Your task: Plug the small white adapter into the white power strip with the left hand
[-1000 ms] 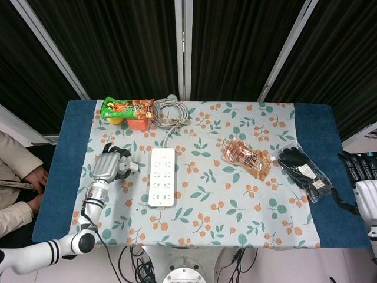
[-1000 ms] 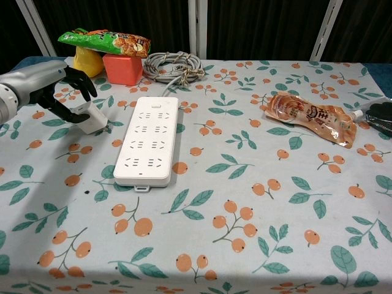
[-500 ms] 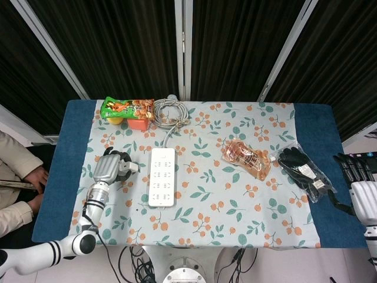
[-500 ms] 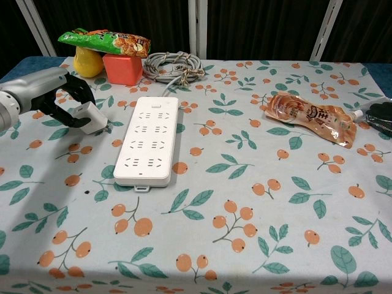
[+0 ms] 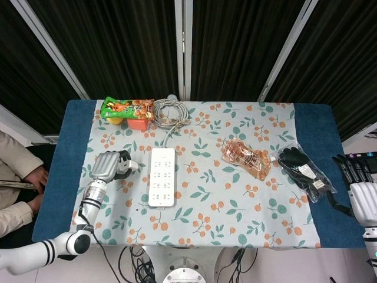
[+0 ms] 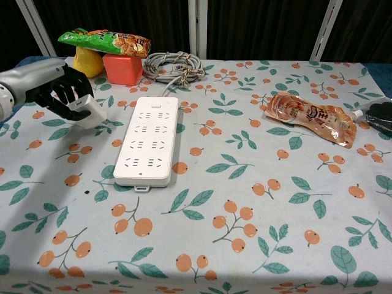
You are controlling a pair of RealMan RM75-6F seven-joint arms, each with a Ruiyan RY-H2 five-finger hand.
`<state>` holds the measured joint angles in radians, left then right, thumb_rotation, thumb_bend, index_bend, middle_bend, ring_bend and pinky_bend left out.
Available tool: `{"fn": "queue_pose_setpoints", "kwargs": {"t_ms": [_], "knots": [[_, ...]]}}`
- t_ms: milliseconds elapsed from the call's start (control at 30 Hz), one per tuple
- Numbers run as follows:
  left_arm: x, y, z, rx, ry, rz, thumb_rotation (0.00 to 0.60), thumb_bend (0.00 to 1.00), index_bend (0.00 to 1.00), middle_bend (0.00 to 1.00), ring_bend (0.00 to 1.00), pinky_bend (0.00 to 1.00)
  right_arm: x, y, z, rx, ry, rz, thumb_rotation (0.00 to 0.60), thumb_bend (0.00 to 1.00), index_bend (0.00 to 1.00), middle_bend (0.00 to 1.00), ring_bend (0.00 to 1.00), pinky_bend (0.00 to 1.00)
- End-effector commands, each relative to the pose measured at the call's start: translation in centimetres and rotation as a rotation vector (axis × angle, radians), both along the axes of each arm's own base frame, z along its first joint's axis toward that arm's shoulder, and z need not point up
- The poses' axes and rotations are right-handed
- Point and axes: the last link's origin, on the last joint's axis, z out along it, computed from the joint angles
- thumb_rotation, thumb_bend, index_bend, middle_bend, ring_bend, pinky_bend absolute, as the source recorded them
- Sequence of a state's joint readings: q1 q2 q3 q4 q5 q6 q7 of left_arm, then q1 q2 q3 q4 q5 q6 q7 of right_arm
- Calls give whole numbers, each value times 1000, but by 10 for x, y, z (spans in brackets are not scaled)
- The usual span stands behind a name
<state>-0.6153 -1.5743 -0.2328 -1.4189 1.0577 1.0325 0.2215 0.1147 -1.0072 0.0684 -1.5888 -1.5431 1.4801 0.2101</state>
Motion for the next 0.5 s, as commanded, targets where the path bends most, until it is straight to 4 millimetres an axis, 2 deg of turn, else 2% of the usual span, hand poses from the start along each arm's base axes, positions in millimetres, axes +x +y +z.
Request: {"fn": "queue_pose_setpoints", "kwargs": {"t_ms": [33, 200, 367, 500], "knots": [[16, -7, 23, 14, 19, -114, 600, 486, 636, 662, 517, 540, 1, 0, 0, -1, 1, 1, 600, 327, 0, 45, 0, 0], [48, -17, 32, -31, 88, -254, 600, 501, 643, 681, 533, 576, 4, 0, -2, 3, 4, 5, 600, 327, 0, 45, 0, 0], [74, -15, 20, -103, 149, -300, 600, 501, 654, 692, 533, 576, 6, 0, -4, 8, 3, 12, 600, 327, 0, 45, 0, 0], [85, -9, 8, -139, 180, -295, 600, 501, 655, 692, 532, 572, 4, 2, -3, 5, 3, 3, 600, 327, 0, 45, 0, 0]]}}
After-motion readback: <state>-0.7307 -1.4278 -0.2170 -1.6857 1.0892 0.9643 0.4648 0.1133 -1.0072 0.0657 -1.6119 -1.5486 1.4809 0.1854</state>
